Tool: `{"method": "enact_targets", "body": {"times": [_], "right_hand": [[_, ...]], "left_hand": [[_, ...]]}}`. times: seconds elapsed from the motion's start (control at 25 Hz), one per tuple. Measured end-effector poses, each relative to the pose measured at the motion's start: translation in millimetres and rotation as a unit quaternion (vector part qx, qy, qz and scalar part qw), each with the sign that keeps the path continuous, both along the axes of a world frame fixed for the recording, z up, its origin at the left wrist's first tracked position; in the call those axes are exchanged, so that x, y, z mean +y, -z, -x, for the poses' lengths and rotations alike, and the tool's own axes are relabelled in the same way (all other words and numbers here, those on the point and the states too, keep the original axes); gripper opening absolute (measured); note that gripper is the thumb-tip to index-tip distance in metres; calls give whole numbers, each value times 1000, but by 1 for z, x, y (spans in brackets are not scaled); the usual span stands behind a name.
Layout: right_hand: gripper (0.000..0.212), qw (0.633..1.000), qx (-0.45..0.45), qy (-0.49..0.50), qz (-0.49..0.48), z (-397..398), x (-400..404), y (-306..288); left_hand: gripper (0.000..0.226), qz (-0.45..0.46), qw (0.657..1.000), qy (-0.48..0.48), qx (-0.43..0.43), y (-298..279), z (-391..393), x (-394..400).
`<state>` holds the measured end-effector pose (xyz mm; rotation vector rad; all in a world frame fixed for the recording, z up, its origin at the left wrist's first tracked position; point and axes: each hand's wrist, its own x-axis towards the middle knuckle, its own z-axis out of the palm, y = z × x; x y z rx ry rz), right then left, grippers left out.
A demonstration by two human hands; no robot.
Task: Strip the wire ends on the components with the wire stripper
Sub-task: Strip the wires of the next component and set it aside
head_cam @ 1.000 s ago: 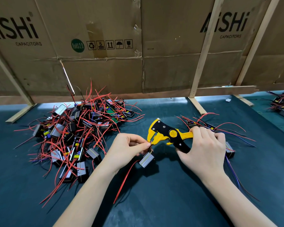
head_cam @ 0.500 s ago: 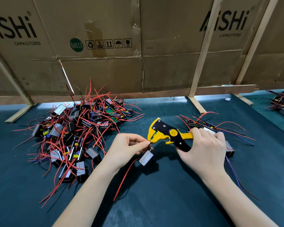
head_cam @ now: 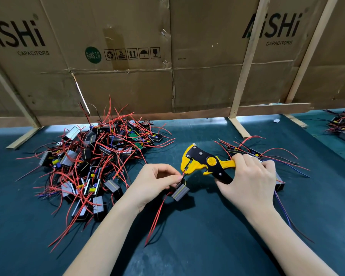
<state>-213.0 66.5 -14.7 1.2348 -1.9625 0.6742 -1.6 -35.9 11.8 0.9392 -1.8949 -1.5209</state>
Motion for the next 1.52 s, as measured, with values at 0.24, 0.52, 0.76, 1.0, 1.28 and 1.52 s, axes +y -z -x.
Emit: {"method": "enact_targets", "body": {"times": [0.24,0.52,0.76,1.0,1.28,1.52], "right_hand": [[41,1000,5,-9,-2,-1,-2,2],[40,1000,3,-15,-2,-1,-1,2],[39,1000,-4,-19,-6,-1,0,1],[43,999,-14,-24,-25,-1,-1,1],[47,999,-21,-23,-42,-2,1,1],[48,998,-20,-33,-43,-3,0,2]], "left_hand": [[15,54,998,10,-1,-1,0,1],[16,60,998,13,1,-1,-1,0],[14,58,998,26,5,-3,-2,-1],[19,56,998,27,-1,-4,-3,0],[17,64,997,28,-9,-5,-4,0],[16,70,997,22,-24,-6,-4,0]]}}
